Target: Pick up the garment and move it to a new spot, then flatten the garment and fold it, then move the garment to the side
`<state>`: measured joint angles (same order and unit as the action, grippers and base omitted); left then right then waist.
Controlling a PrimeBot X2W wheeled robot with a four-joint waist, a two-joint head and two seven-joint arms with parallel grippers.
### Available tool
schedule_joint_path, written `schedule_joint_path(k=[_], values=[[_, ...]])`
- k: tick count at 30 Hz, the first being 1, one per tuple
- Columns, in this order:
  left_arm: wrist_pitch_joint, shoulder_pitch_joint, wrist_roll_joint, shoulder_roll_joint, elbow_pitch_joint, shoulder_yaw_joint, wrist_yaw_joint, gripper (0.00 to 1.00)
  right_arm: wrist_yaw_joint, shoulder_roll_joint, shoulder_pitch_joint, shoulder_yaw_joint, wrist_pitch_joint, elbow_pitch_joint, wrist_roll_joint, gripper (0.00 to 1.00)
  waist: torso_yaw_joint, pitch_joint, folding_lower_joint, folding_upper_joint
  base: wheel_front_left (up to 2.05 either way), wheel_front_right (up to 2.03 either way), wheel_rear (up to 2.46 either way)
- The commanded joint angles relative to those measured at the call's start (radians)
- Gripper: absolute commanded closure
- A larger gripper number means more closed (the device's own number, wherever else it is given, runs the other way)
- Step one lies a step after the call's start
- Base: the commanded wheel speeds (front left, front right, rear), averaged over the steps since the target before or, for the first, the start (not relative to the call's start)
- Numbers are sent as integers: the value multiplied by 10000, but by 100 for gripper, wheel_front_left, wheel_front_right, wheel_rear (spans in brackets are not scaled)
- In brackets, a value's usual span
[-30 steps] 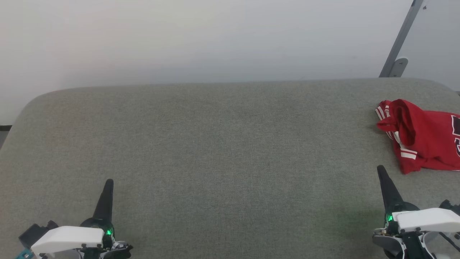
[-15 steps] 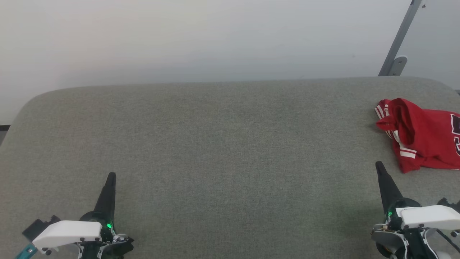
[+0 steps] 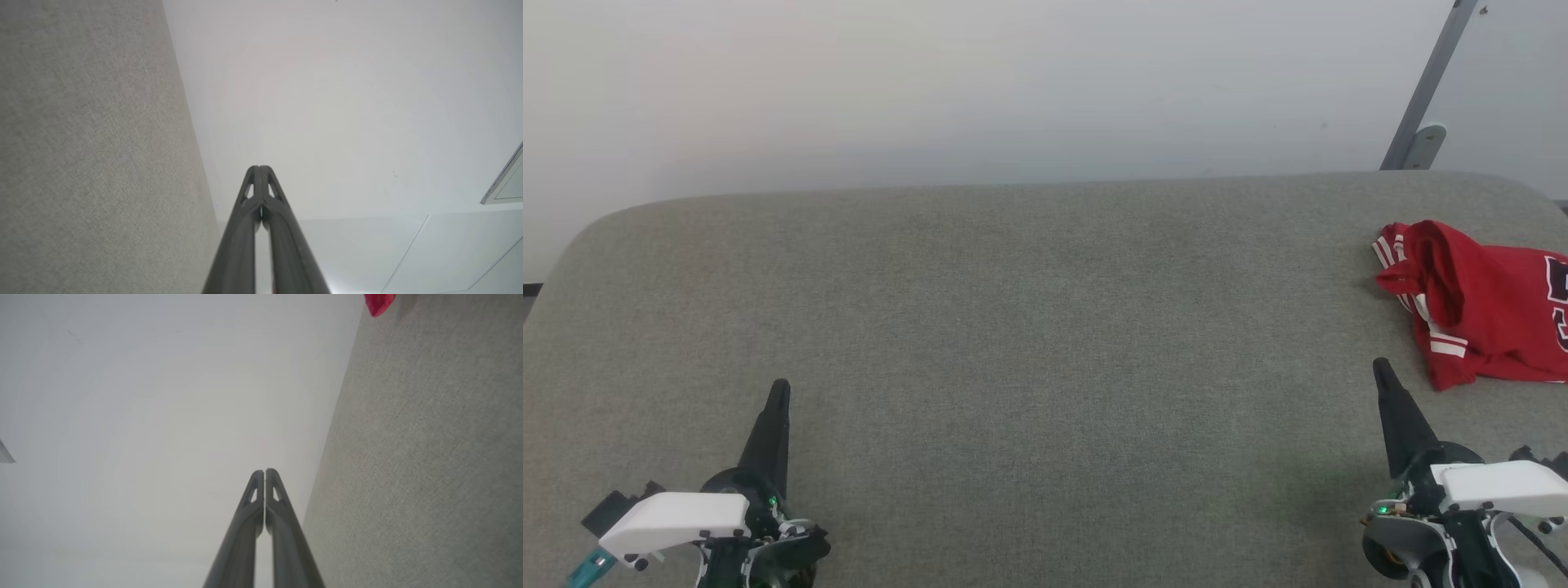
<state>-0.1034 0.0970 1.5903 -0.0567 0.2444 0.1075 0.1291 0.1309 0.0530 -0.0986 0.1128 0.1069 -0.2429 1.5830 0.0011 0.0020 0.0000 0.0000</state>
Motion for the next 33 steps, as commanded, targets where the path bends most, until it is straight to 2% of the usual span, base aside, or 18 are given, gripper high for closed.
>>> schedule_joint_path(k=[1,33], values=[[-78,163,156,46,4,46,27,100,-3,-38,-152,22,83,-27,185,100,-4,3,0,0,0,0,0],[-125,189,246,61,15,71,28,100,-3,-40,-131,18,97,-32,316,100,-11,11,0,0,0,0,0]])
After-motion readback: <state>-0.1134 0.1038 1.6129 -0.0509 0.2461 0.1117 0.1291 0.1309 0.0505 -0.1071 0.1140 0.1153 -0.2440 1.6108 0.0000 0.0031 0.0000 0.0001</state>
